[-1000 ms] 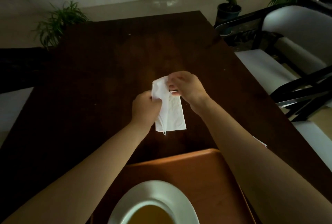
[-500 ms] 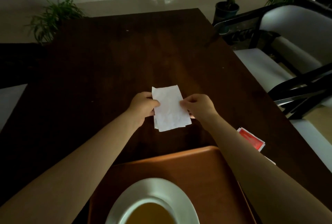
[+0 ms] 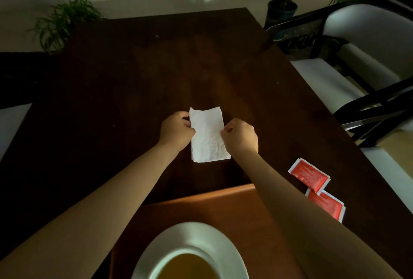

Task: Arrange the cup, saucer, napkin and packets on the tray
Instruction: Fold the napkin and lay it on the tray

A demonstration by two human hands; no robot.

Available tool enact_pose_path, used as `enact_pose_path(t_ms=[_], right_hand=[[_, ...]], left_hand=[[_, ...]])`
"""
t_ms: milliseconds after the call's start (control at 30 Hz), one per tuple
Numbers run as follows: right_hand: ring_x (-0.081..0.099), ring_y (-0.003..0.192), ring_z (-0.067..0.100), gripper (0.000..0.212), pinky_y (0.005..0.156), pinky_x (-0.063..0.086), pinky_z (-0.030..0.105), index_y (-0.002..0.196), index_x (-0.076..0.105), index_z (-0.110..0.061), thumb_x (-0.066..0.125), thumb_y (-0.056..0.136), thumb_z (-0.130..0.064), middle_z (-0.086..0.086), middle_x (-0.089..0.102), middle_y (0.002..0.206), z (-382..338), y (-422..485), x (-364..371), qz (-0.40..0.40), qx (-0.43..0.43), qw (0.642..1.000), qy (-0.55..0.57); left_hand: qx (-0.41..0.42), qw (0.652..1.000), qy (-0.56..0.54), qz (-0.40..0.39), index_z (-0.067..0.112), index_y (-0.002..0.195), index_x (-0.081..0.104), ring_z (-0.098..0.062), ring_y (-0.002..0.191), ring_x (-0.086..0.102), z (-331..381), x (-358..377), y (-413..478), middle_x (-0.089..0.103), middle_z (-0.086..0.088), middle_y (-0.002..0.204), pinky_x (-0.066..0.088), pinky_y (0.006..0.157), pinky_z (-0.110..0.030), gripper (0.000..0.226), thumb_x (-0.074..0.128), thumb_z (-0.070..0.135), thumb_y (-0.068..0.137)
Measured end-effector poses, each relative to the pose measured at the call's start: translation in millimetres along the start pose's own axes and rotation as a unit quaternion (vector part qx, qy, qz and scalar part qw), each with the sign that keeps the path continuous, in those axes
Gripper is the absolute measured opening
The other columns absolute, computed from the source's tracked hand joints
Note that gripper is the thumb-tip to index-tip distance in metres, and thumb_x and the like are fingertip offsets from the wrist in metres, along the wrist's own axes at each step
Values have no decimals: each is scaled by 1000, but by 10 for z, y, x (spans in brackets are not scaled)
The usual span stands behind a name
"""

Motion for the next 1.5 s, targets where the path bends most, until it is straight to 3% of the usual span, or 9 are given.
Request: enact_pose_path(t_ms=[200, 467, 567, 733, 867, 1100, 1233, 1367, 1500], right_hand=[[56, 105, 30, 27, 90, 47, 43, 112, 54, -7, 52, 86, -14, 14, 60, 114, 49, -37, -51, 38, -10, 999, -16], [59, 103, 31, 38, 82, 51, 38, 117, 51, -3, 58, 87, -24, 16, 58, 116, -39, 25, -1, -46, 11, 999, -7], [59, 104, 30, 43, 72, 48, 32, 123, 46, -5, 61, 84, -15, 13, 57, 121, -39, 70, 42, -77, 63, 994, 45], [53, 58, 18, 11, 42, 36, 22, 88, 57, -5, 55, 79, 0, 3, 53, 72, 72, 73, 50, -75, 99, 988, 89], [45, 47, 14, 11, 40, 32, 20, 68, 54, -7, 53, 77, -1, 2, 46, 56, 64, 34, 20, -88, 98, 985, 114], [54, 68, 15, 3, 54, 45, 27, 85, 56, -12, 56, 83, -13, 0, 56, 77, 5, -177, -205, -96, 33, 951, 294], [64, 90, 25, 20, 80, 56, 43, 101, 62, -8, 62, 82, -13, 9, 67, 95, 131, -284, -406, -79, 41, 935, 343], [61, 76, 11, 4, 59, 53, 24, 84, 63, -18, 61, 85, -21, -4, 63, 82, 388, -464, -573, -47, 50, 941, 330], [61, 72, 10, 18, 57, 51, 23, 68, 61, -27, 61, 85, -24, -8, 62, 74, 644, -720, -700, -12, 52, 953, 299]], left_hand=[[57, 996, 50, 36, 12, 130, 45, -23, 113, 55, -18, -73, -1, 56, -11, 129, 42, 86, -26, 51, 56, 1, 82], [-184, 960, -203, -51, 7, 138, 30, -29, 113, 53, -117, -6, -52, 45, -17, 131, 53, 75, -33, 69, 58, -12, 77], [-216, 943, -238, -80, 3, 133, 34, -20, 83, 59, -57, 53, -79, 56, -11, 97, 50, 68, -32, 64, 60, -11, 76], [-232, 954, -163, -99, 5, 113, 54, -14, 69, 53, -100, 120, -109, 55, -5, 79, 45, 56, -25, 36, 62, 1, 78], [-241, 954, -139, -109, 10, 80, 59, -13, 63, 49, -95, 125, -158, 55, -5, 74, 43, 56, -25, 6, 62, 5, 79], [-142, 963, -197, -116, 13, 108, 58, -19, 98, 58, 56, 78, -267, 62, -4, 105, 45, 70, -27, 26, 59, 7, 83], [-129, 947, -262, -133, 16, 104, 57, -16, 90, 63, 246, 48, -477, 65, -2, 98, 49, 64, -29, 20, 58, 12, 84], [-125, 954, -236, -139, 17, 105, 50, -18, 83, 65, 425, 73, -768, 63, -3, 93, 55, 55, -29, 32, 63, 4, 79], [-139, 962, -192, -139, 17, 126, 42, -16, 77, 66, 521, 130, -1157, 62, -4, 93, 56, 50, -24, 59, 65, -3, 75]])
Point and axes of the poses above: each hand's wrist, its own y-axis towards the middle knuckle, its own x-axis out of the palm, z = x × y, the point moved 5 cm from there along y, towards the middle knuckle
